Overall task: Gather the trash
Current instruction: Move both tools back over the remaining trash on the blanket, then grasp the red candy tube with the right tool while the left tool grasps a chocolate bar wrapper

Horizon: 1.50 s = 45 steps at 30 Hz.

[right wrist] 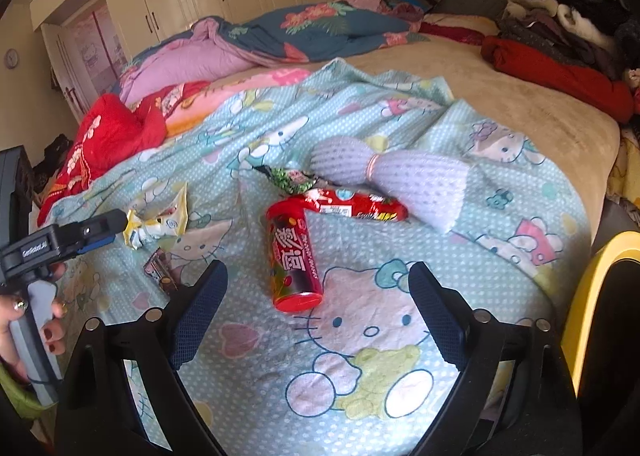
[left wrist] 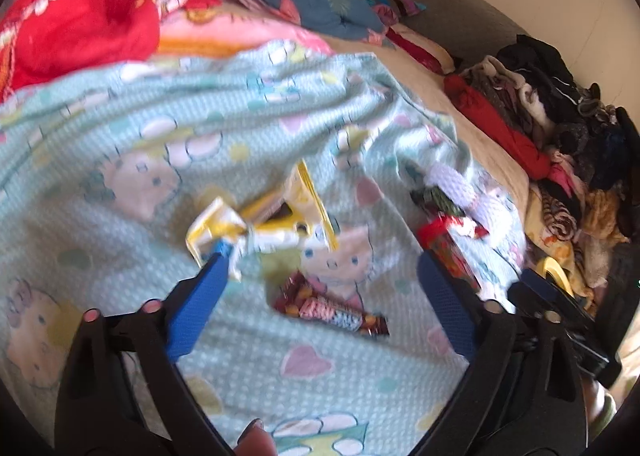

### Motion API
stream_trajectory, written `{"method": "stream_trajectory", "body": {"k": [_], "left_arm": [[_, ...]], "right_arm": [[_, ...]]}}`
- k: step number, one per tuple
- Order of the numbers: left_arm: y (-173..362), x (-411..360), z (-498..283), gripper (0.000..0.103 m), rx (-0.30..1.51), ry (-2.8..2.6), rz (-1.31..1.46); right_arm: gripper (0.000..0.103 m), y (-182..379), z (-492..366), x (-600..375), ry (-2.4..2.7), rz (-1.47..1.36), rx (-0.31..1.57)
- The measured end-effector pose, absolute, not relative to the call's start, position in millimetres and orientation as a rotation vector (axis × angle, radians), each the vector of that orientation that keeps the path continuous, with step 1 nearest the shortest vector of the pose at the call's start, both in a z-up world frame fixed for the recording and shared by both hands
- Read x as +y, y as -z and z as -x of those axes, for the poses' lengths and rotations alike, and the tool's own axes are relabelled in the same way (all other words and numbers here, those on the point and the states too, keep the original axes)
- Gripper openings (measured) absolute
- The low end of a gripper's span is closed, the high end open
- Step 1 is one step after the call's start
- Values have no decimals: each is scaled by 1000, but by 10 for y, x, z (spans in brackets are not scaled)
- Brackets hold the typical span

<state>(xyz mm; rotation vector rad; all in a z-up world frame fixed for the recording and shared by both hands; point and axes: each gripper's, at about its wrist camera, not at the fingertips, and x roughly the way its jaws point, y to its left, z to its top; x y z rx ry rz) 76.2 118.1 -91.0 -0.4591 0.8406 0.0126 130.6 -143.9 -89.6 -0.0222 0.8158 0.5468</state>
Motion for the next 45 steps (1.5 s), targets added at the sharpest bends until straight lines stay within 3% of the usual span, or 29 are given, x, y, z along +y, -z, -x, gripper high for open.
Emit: {"method": "stream_trajectory", "body": {"k": [5, 11, 18, 21, 26, 34, 45], "left_arm": [[1168, 1180, -677, 60, 923, 38, 540], [1384, 1230, -708, 57, 951, 84, 669], [1422, 1138, -866, 54, 947, 80, 675], [1450, 1118, -925, 50, 949, 61, 671], [1464, 1099, -1022, 39, 953, 40, 643], [1425, 1082, -993, 20, 959, 13, 596], [1139, 756, -948, 10, 918, 96, 488]], "right_arm": [[78, 1052, -1447, -1333, -572, 14, 882], [68, 1218, -1571, -1189, -605, 38, 948], [65, 1315, -1687, -1073, -603, 39, 959], [58, 1336, -1712, -1021, -607, 43, 956], [35, 1368, -1687, -1030, -633, 45, 967], [32, 1220, -1492, -1228, -696, -32, 969], [32, 971, -1210, -1450, -716, -66, 905]]}}
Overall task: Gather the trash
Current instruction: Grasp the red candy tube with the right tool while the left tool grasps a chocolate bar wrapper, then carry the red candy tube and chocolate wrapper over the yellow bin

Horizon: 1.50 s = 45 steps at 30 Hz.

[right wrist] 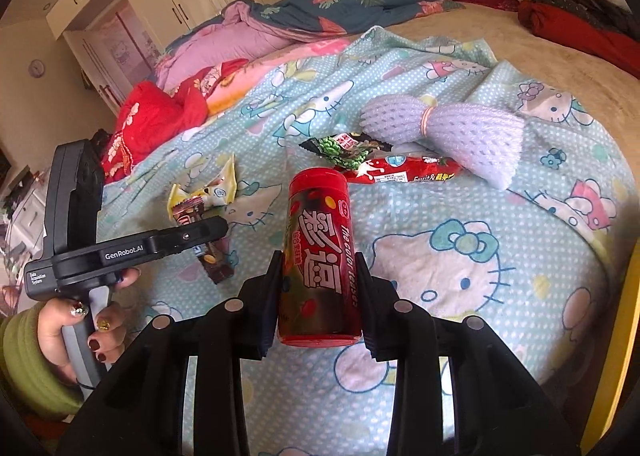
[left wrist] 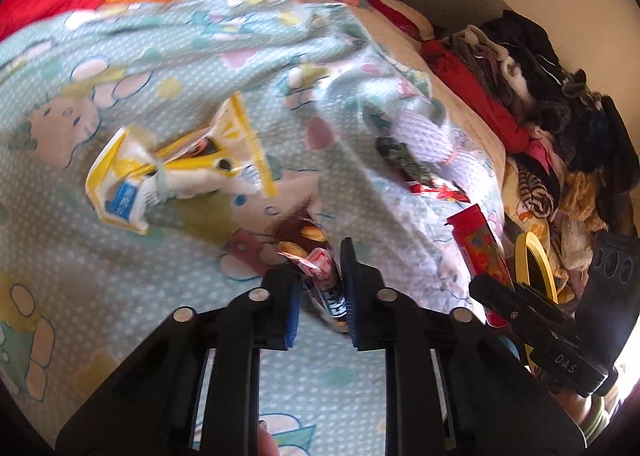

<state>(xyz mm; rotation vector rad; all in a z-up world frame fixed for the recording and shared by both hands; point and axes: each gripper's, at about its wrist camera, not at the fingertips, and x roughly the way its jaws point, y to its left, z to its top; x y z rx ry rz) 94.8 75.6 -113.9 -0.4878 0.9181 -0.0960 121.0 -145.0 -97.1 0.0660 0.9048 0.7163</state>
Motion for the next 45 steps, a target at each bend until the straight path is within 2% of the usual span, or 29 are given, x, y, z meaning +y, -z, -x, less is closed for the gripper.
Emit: {"method": "stream_trajectory", "body": {"k": [24, 45], "left_arm": [[446, 45, -1067, 10, 794, 218, 352], [98, -386, -1040, 10, 731, 261, 304]], "right_arm": [[32, 548, -1116, -1959, -650, -145, 792], [32, 179, -1022, -2542, -564, -209, 685]]}}
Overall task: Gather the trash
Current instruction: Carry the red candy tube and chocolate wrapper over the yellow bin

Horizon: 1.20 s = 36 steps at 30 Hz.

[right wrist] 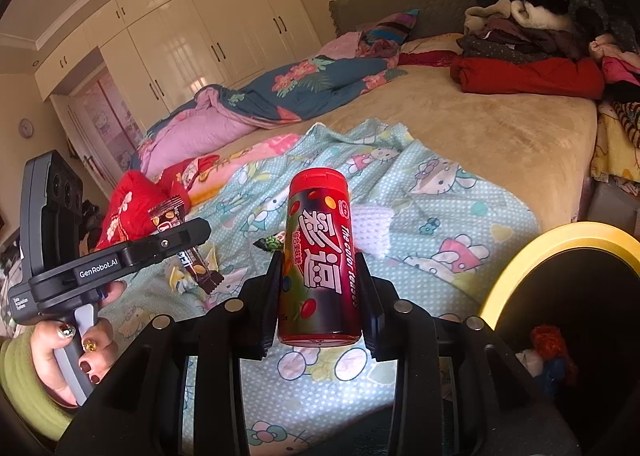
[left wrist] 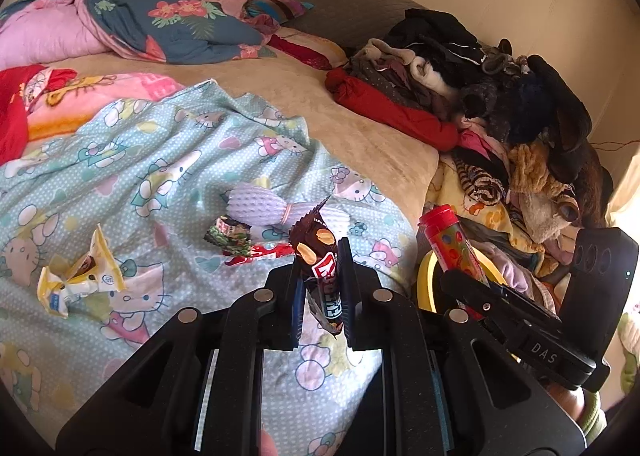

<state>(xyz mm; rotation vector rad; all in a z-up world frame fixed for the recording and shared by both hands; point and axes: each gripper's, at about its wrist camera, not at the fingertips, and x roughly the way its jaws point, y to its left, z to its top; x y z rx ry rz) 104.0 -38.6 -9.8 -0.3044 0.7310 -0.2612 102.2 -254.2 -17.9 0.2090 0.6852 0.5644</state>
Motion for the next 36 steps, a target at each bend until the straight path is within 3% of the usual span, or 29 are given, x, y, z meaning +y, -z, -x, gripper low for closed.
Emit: {"method": "stream_trajectory", "body": {"k": [36], "left_arm": [[-93, -1554, -1028, 10, 706, 450, 254]], "right_arm": [[32, -21, -859, -3829, -348, -368, 582]]}}
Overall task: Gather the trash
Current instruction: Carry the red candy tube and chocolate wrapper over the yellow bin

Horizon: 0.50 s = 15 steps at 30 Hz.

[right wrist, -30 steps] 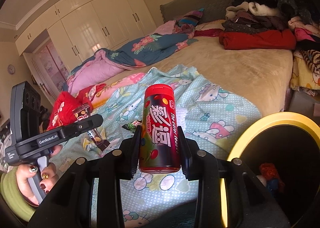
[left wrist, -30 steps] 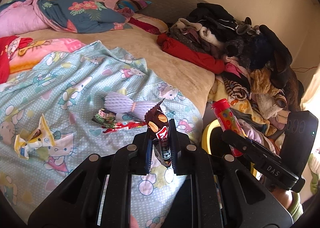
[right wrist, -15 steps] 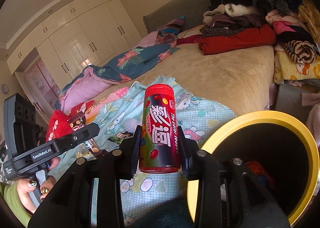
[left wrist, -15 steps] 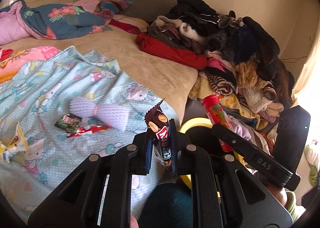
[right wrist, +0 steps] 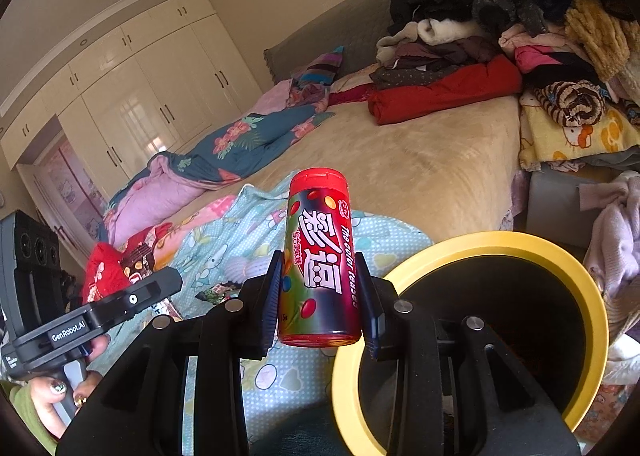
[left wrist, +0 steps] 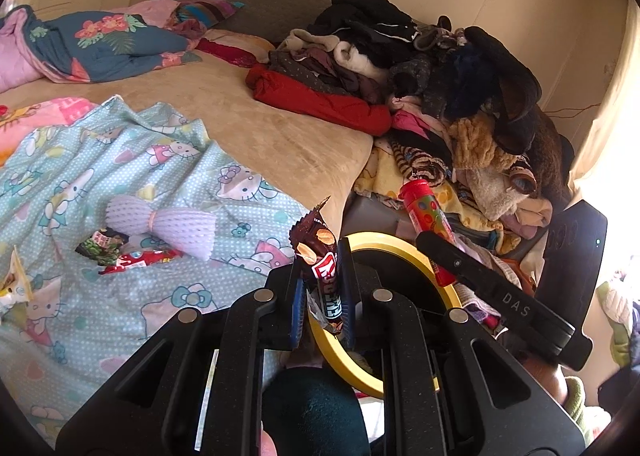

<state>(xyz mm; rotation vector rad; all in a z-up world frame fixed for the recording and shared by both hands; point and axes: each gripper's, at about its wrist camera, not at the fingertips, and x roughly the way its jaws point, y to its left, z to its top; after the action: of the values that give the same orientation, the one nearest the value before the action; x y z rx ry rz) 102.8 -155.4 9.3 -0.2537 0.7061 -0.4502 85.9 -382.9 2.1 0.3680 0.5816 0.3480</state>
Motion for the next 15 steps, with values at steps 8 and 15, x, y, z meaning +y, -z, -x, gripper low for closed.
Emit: {"method": "stream_trajectory", "body": {"k": [8, 15], "left_arm": [[-79, -1711, -1013, 10, 713, 475, 246], [-58, -1880, -1016, 10, 719, 502, 228]], "right_arm": [[32, -39, -789, -4103, -312, -402, 564], [32, -30, -756, -4315, -263, -428, 554]]}}
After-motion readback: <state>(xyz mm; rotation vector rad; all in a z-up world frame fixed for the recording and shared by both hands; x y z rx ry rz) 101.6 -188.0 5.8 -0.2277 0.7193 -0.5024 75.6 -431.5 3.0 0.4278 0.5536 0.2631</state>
